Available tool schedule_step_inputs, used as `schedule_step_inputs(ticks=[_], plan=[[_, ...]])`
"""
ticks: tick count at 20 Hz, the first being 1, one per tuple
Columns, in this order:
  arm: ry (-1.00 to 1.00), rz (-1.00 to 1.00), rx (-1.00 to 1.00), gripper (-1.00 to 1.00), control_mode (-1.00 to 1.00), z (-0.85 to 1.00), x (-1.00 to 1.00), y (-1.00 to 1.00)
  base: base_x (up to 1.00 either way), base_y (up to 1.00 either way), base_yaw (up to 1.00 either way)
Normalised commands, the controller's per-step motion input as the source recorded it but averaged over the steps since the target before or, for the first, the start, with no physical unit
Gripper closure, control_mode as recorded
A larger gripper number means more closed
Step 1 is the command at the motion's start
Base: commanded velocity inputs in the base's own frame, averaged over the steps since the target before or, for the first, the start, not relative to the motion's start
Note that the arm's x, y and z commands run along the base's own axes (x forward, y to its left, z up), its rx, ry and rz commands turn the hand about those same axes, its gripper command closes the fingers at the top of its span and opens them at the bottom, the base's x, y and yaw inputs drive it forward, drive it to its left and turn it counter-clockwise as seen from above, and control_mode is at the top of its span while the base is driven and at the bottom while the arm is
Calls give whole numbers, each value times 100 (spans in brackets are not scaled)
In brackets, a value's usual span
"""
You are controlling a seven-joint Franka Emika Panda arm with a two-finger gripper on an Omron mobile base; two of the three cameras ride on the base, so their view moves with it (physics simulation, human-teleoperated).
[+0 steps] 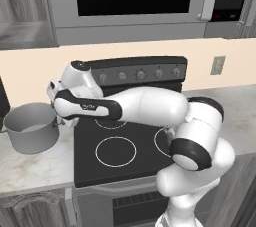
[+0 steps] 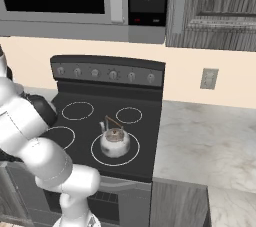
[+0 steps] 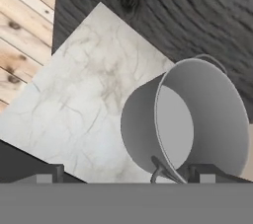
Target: Pick the kettle from the cabinet and place it on a stove burner. Then pick the pot from the counter and place it on another stove burner. Finally, turn both burners on.
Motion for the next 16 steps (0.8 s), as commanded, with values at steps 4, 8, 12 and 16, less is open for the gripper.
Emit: schedule_step_inputs(ticks=[4,8,12,16], plan=[[1,6,-7,-100,-100,-13,17,18,0,0,0],[0,9,-8,-100,-100,-19,12,16,0,0,0],[0,11,-5,-100,-100,-16,13,17,0,0,0],[0,10,-4,-100,-100,-11,15,18,0,0,0]])
